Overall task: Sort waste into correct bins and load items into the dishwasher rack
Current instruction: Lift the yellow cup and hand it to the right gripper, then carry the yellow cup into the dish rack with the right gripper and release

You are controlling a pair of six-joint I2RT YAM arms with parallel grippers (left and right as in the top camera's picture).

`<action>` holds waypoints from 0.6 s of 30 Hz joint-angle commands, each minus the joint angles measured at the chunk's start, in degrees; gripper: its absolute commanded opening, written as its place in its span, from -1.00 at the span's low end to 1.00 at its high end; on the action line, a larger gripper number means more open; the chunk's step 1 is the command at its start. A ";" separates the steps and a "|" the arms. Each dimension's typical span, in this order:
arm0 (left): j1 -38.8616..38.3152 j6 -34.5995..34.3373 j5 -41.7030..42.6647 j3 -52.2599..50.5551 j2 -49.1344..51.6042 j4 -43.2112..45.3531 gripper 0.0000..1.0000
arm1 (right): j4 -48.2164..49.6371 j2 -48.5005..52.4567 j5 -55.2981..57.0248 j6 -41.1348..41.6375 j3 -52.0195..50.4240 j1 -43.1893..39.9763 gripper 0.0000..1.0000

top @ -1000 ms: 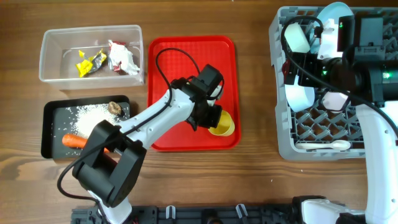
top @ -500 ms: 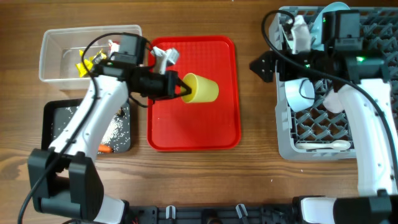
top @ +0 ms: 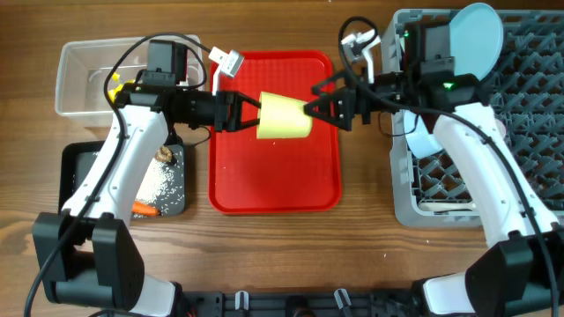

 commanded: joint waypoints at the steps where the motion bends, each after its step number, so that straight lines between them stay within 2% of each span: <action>1: 0.17 1.22 3.72 0.66 -0.48 0.55 -0.92 | 0.92 0.85 -2.10 -1.11 -0.24 2.36 1.00; 12: 0.17 0.79 3.72 0.66 -0.48 4.85 -0.92 | 3.39 0.85 -2.08 1.07 -0.24 7.21 0.95; 18: 0.17 0.79 3.72 0.66 -0.48 5.73 -0.92 | 4.07 0.85 -2.05 1.84 -0.24 7.32 0.66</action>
